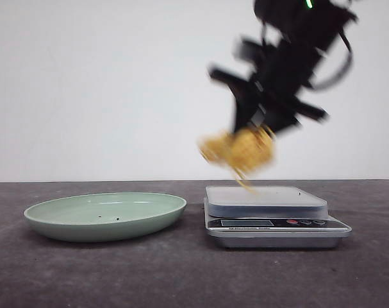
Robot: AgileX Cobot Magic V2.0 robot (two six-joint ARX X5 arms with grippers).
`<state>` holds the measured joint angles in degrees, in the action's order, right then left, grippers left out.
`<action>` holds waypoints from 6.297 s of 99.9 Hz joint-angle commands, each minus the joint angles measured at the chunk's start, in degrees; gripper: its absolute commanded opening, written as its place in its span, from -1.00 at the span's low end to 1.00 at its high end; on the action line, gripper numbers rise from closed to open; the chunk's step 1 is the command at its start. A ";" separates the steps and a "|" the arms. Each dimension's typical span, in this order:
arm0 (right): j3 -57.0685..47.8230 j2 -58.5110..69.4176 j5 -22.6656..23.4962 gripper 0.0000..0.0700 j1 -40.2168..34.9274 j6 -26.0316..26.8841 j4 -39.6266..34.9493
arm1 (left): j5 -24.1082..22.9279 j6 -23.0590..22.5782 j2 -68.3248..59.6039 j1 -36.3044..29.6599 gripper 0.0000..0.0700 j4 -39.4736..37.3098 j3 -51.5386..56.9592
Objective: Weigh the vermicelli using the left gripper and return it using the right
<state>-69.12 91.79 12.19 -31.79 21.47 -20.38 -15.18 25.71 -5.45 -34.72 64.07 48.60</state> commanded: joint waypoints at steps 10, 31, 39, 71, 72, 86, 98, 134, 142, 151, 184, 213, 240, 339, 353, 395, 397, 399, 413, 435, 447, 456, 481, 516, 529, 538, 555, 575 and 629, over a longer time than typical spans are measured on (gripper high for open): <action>-7.63 0.02 1.09 -0.98 -4.96 1.86 2.12 | -0.26 -0.13 -0.09 -0.22 0.11 -0.70 0.52; -10.49 1.77 0.07 -0.98 -9.62 3.67 8.28 | -0.24 -0.11 -0.09 -0.22 0.11 -0.68 0.52; -10.49 3.13 -0.55 -0.98 -10.54 3.65 8.87 | -0.24 -0.13 -0.09 -0.22 0.11 -0.59 0.52; -10.49 13.09 -0.63 -0.98 -12.66 3.63 9.60 | -0.26 -0.13 -0.09 -0.22 0.11 -0.59 0.52; -10.49 13.51 -0.61 -0.98 -12.70 3.65 9.73 | -0.26 -0.13 -0.09 -0.22 0.11 -0.61 0.52; -10.49 18.12 -0.37 -0.98 -13.31 4.48 10.82 | -0.26 -0.13 -0.09 -0.22 0.11 -0.59 0.52; -10.49 21.33 -0.17 -0.98 -13.86 5.09 11.39 | -0.26 -0.11 -0.09 -0.22 0.11 -0.57 0.52; -10.75 23.54 0.77 -0.01 -14.58 5.14 15.21 | -0.26 -0.15 -0.09 -0.22 0.11 -0.57 0.52; -11.82 22.60 0.83 0.07 -14.27 4.74 14.53 | -0.24 -0.15 -0.09 -0.22 0.11 -0.57 0.52; -12.24 19.80 -0.59 0.07 -13.40 3.06 13.86 | -0.24 -0.15 -0.09 -0.22 0.11 -0.57 0.52; -12.24 -2.86 -14.19 0.07 -6.91 -9.18 -0.42 | -0.26 -0.79 -0.09 -0.22 0.11 -0.70 0.52; -12.24 -27.89 -26.23 0.07 -5.22 -18.91 -16.13 | -0.44 -1.22 -0.09 -0.22 0.11 -3.23 0.52; -12.20 -49.48 -32.79 0.07 -7.43 -18.60 -33.94 | -0.44 -2.36 -0.09 -0.22 0.11 -3.69 0.52; 12.98 -82.42 -19.04 -0.97 1.51 -3.28 -40.02 | -1.49 -4.42 -0.09 -0.22 -0.97 -9.51 0.50; 12.96 -82.44 -19.47 -0.97 1.51 -2.80 -39.82 | -1.49 -4.44 -0.09 -0.22 -0.97 -9.55 0.50; 12.96 -82.44 -19.76 -0.97 1.51 -2.80 -38.75 | -1.49 -4.44 -0.09 -0.22 -0.97 -9.60 0.50; 12.96 -82.44 -19.74 -0.97 1.51 -2.80 -38.75 | -1.49 -4.44 -0.09 -0.22 -0.97 -9.60 0.50; 12.96 -82.44 -19.74 -0.97 1.51 -2.80 -38.75 | -1.49 -4.44 -0.09 -0.22 -0.97 -9.60 0.50; 12.96 -82.44 -19.74 -0.97 1.51 -2.80 -38.75 | -1.49 -4.44 -0.07 -0.22 -0.97 -9.60 0.50; 12.96 -82.44 -19.78 -0.97 1.51 -2.82 -38.75 | -2.56 -15.34 0.50 9.51 -0.96 -15.19 -1.81; 12.96 -82.44 -19.71 -0.97 1.51 -2.80 -38.75 | 3.28 -21.88 3.02 18.58 -0.96 -27.74 -9.07; 12.96 -82.44 -19.74 -0.97 1.51 -2.80 -38.75 | 9.49 -23.19 5.29 24.68 -0.96 -36.37 -16.13; 12.96 -82.44 -19.74 -0.97 1.51 -2.80 -38.75 | 14.12 -23.15 5.25 30.51 -0.96 -51.43 -35.34; 12.96 -82.44 -19.71 -0.97 1.51 -2.80 -38.75 | 14.21 -21.92 5.27 30.69 -0.96 -59.49 -47.84; 12.96 -82.44 -19.74 -0.97 1.51 -2.80 -38.75 | 14.25 -22.47 5.27 30.69 -0.96 -56.04 -47.84; 12.96 -82.44 -19.74 -0.97 1.51 -2.80 -38.75 | 14.38 -22.47 5.22 30.58 -0.96 -52.96 -47.84; 12.96 -82.44 -19.74 -0.97 1.51 -2.80 -38.75 | 15.65 -23.43 5.27 30.51 -0.96 -53.13 -47.84; 12.96 -82.44 -19.71 -0.97 1.51 -2.80 -38.75 | 15.61 -23.12 5.25 30.51 -0.96 -53.24 -47.80; 12.96 -82.44 -19.74 -0.97 1.51 -2.80 -38.75 | 15.61 -23.12 5.25 30.51 -0.96 -53.24 -47.80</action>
<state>-55.55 9.28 -7.51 -30.00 18.26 -59.72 -0.01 2.96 -0.27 -4.16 10.57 1.80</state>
